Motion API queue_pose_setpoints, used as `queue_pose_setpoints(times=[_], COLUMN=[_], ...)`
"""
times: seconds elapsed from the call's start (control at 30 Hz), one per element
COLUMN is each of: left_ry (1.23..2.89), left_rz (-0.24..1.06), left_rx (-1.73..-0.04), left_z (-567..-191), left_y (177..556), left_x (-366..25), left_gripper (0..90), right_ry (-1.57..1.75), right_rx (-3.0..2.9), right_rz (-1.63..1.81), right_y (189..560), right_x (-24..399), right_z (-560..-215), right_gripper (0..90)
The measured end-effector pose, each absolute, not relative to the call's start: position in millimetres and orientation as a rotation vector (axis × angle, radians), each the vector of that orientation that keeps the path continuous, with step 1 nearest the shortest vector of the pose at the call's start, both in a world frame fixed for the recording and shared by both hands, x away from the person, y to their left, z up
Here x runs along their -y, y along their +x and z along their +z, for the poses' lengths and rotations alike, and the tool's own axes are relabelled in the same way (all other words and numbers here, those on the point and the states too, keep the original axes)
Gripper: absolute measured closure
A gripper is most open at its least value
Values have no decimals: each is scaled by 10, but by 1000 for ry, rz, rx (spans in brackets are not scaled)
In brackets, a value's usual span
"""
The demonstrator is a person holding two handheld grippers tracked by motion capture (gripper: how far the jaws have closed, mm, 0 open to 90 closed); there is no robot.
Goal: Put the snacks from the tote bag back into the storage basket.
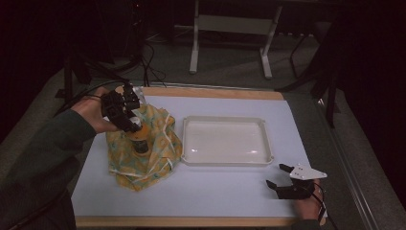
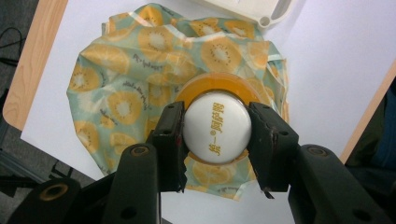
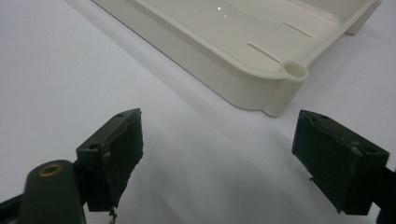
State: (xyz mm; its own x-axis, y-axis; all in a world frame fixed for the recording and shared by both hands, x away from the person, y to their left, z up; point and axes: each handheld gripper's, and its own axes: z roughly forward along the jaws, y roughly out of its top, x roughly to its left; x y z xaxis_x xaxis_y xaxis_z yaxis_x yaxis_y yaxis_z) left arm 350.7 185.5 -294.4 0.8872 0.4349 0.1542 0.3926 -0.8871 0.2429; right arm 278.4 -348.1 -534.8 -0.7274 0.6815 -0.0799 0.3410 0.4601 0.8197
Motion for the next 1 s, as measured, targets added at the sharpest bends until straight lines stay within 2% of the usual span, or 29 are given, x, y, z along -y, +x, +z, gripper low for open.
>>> queue_pose_setpoints(times=[1.0], left_ry=[2904], left_rz=[335], left_rx=[-511], left_z=[-2797], left_y=[3514], left_x=[-1412], left_gripper=[592], right_ry=[862], right_rx=[-2318], right_rz=[1169], right_y=[2787], right_x=[3484], right_z=[-5347], right_gripper=[160])
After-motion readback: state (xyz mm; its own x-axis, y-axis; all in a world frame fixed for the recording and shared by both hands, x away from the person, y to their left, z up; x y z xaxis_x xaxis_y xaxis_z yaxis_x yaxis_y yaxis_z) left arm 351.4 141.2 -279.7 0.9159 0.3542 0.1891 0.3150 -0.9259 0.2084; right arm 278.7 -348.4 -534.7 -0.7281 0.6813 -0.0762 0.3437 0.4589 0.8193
